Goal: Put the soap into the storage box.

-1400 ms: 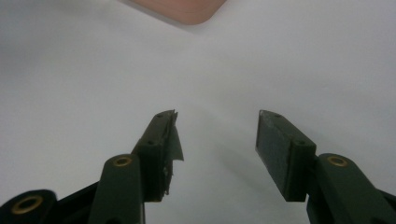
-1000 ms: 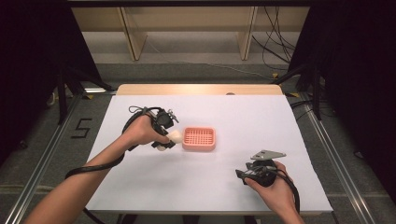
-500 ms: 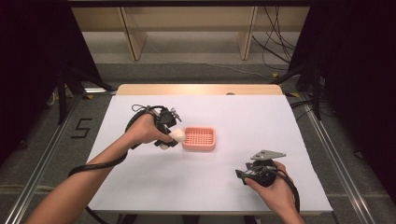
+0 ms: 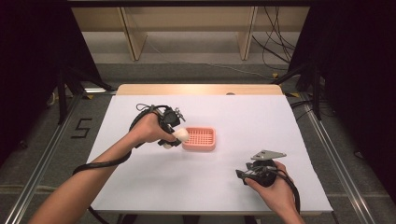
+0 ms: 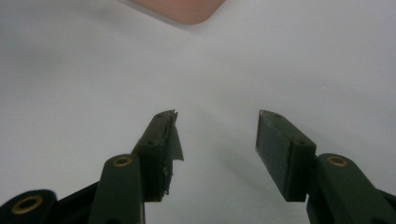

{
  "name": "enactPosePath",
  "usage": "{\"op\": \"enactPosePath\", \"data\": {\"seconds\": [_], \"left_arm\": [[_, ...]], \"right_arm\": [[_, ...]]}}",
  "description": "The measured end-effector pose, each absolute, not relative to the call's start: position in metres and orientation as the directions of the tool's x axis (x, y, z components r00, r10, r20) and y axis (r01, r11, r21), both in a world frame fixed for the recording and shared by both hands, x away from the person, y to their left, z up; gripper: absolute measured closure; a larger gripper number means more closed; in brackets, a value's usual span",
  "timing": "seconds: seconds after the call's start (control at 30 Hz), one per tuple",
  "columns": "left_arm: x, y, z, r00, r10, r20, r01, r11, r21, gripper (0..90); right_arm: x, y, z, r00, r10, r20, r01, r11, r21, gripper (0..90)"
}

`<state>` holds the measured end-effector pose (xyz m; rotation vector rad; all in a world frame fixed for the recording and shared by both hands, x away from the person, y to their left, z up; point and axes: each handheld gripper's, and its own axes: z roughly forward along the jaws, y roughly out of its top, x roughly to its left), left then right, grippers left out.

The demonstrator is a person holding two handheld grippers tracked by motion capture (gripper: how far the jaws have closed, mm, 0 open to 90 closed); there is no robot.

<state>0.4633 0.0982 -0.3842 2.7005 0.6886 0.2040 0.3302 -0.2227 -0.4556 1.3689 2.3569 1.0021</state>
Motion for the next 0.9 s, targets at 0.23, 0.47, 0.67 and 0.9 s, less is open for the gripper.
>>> {"op": "enactPosePath", "data": {"seconds": [0.23, 0.47, 0.67, 0.9], "left_arm": [[0.4652, 0.0951, -0.3833, 0.878, 0.475, 0.062, 0.424, -0.830, 0.363, 48.8], [0.4667, 0.0928, -0.3827, 0.878, 0.474, 0.064, 0.421, -0.830, 0.366, 48.8], [0.4678, 0.0912, -0.3820, 0.882, 0.467, 0.068, 0.413, -0.834, 0.366, 48.8], [0.4689, 0.0883, -0.3816, 0.885, 0.460, 0.072, 0.405, -0.836, 0.369, 48.8]], "right_arm": [[0.3304, -0.2231, -0.4556, -0.535, 0.834, 0.133, 0.675, 0.328, 0.661, 48.4], [0.3300, -0.2232, -0.4556, -0.535, 0.834, 0.136, 0.677, 0.326, 0.660, 48.3], [0.3306, -0.2239, -0.4558, -0.536, 0.836, 0.119, 0.674, 0.339, 0.656, 48.3], [0.3316, -0.2254, -0.4565, -0.561, 0.822, 0.101, 0.640, 0.352, 0.683, 48.3]]}}
